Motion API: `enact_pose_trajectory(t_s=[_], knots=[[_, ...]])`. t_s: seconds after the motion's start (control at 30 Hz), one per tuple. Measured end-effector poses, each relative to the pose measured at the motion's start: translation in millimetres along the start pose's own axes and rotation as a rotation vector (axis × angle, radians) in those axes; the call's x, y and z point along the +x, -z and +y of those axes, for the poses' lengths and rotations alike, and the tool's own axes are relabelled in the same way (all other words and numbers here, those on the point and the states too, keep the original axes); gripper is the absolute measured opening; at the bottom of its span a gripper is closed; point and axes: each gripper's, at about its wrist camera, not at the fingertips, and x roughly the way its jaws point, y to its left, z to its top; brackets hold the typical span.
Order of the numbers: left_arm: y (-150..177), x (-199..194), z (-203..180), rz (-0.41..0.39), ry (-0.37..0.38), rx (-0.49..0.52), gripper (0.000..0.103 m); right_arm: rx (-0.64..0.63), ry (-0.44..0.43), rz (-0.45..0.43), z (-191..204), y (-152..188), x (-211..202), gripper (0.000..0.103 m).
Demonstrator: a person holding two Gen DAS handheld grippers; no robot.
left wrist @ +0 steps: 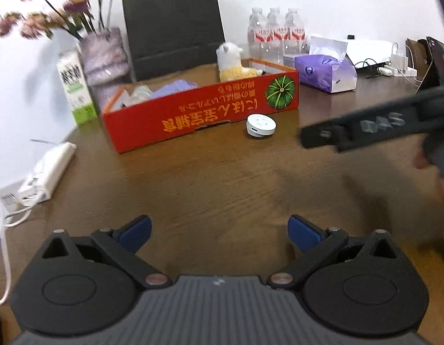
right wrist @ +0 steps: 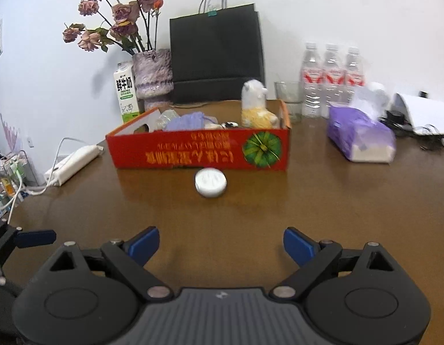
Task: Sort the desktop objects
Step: 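Grasp the small white puck with the left tool while the right tool grasps the round white puck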
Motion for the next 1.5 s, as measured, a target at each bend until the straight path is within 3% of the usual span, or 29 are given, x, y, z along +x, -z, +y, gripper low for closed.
enact_pose_trajectory(t_s=[0.1,0.2,0.23,0.3,0.33,0.4,0.47,0.53,0.6,0.7,0.83,0.9,0.97,1.0,1.03,1.1,1.2,1.27,1.3,1.33,1.37,1.5], knots=[[-9.0,11.7,7.3,0.011,0.024,-0.028,0.103,-0.003,-0.056,0.05,-2.2,-21.0,37.7,0.092],[-19.5,22.9,4.1,-0.006,0.039,0.028,0.103,-0.015,-0.091,0.101,-1.5,-38.4,78.4,0.086],[-22.5,26.6,2.6,-0.014,0.042,0.05,0.103,-0.014,-0.093,0.115,-1.7,-43.1,90.0,0.081],[-30.1,35.2,-1.0,-0.035,0.035,0.083,0.103,-0.008,-0.083,0.138,-1.8,-50.7,110.7,0.046],[-34.6,40.3,-2.8,-0.048,0.038,0.091,0.101,-0.007,-0.087,0.145,-2.7,-53.1,116.4,0.038],[-43.3,49.6,-5.5,-0.079,0.051,0.097,0.096,0.012,-0.138,0.133,-9.0,-54.7,117.9,0.038],[-49.9,59.3,-7.3,-0.102,0.098,0.104,0.081,0.068,-0.252,0.134,-22.9,-51.7,113.5,0.038],[-53.8,70.7,-6.6,-0.09,0.154,0.093,0.052,0.163,-0.418,0.159,-43.6,-48.1,109.7,0.038],[-53.4,79.0,-7.1,-0.077,0.195,0.082,0.033,0.235,-0.553,0.171,-60.4,-45.6,105.2,0.038],[-51.7,81.7,-7.4,-0.059,0.245,0.079,0.034,0.294,-0.632,0.181,-71.0,-41.8,98.2,0.038],[-50.5,84.3,-6.4,-0.042,0.208,0.073,0.034,0.323,-0.661,0.243,-72.4,-39.3,101.9,0.038],[-50.6,79.1,-7.8,-0.078,0.17,0.093,0.042,0.348,-0.671,0.271,-75.1,-38.9,102.6,0.038],[-47.4,72.8,-15.1,-0.114,0.117,0.168,0.043,0.382,-0.67,0.317,-78.3,-36.3,109.7,0.038],[-45.1,69.8,-18.5,-0.128,0.122,0.21,0.036,0.403,-0.68,0.328,-80.8,-34.4,111.8,0.038],[-42.9,66.2,-21.6,-0.142,0.134,0.245,0.021,0.407,-0.693,0.333,-80.7,-34.5,112.4,0.038],[-40.7,62.7,-25.2,-0.154,0.166,0.283,0.007,0.407,-0.715,0.332,-80.6,-34.8,110.7,0.038],[-40.8,63.7,-26.4,-0.135,0.185,0.285,0.007,0.382,-0.693,0.324,-77.2,-36.4,106.4,0.038],[-44.8,64.5,-22.3,-0.139,0.15,0.254,0.013,0.362,-0.624,0.3,-76.4,-37.6,103.2,0.038],[-49.6,68.2,-17.0,-0.125,0.126,0.213,0.031,0.341,-0.565,0.287,-75.8,-39.0,101.4,0.038],[-54.3,71.6,-12.9,-0.109,0.11,0.175,0.06,0.314,-0.498,0.268,-74.7,-40.5,98.9,0.038],[-58.6,75.8,-6.9,-0.098,0.094,0.123,0.068,0.281,-0.417,0.24,-73.2,-42.0,95.4,0.038],[-68.2,90.7,3.7,-0.045,0.16,0.009,0.069,0.172,-0.187,0.165,-67.0,-44.0,85.7,0.038]])
